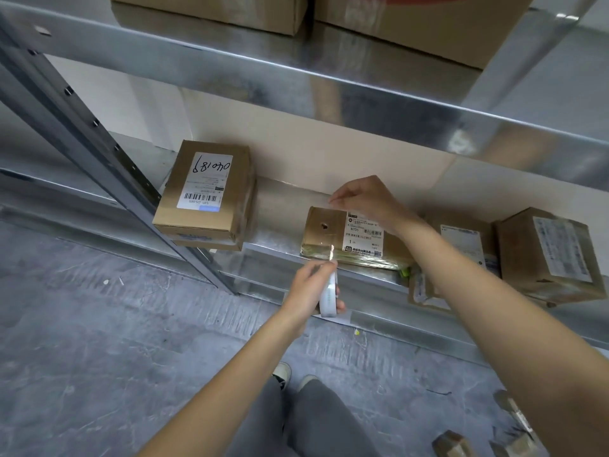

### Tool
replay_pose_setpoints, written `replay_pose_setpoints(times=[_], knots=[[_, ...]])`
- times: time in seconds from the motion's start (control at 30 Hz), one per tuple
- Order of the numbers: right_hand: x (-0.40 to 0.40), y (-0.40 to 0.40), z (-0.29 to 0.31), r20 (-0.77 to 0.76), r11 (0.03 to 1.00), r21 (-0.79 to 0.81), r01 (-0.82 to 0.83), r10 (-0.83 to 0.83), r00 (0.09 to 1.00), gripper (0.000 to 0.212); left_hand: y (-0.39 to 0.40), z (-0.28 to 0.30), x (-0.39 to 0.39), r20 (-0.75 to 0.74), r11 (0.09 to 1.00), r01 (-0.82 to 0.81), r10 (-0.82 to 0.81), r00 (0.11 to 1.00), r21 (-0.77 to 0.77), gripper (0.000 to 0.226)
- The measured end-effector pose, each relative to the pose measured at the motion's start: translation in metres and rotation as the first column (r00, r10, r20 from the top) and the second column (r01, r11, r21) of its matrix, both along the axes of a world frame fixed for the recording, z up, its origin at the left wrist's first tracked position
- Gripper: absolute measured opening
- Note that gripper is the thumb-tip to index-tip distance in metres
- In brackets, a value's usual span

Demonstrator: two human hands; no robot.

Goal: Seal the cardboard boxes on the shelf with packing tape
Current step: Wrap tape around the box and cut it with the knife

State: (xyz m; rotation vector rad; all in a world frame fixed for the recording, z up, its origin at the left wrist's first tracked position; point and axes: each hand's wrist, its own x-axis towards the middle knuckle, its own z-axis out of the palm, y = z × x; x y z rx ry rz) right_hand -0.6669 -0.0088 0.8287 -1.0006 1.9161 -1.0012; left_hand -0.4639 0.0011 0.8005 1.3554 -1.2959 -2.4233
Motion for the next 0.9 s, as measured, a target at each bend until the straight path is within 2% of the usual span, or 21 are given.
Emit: replay_pose_setpoints(times=[0.4,0.57,0.9], knots=[[0.0,-0.018,-0.043,-0.035,0.992,-0.025,0.122,-0.123,0.992,0.014,-0.014,-0.018,-0.019,0.121,0.994,-0.102,0.096,0.988,0.049,0.023],[-0.002,-0.02,-0.047,-0.092,0.991,-0.023,0.129,-0.131,0.987,0.013,-0.018,-0.021,-0.023,0.147,0.987,-0.126,0.11,0.983,0.104,0.033],[-0.002,-0.024,-0.052,-0.109,0.989,0.0,0.147,-0.146,0.983,0.014,-0.025,-0.031,-0.024,0.168,0.99,-0.093,0.075,0.983,0.101,0.032]])
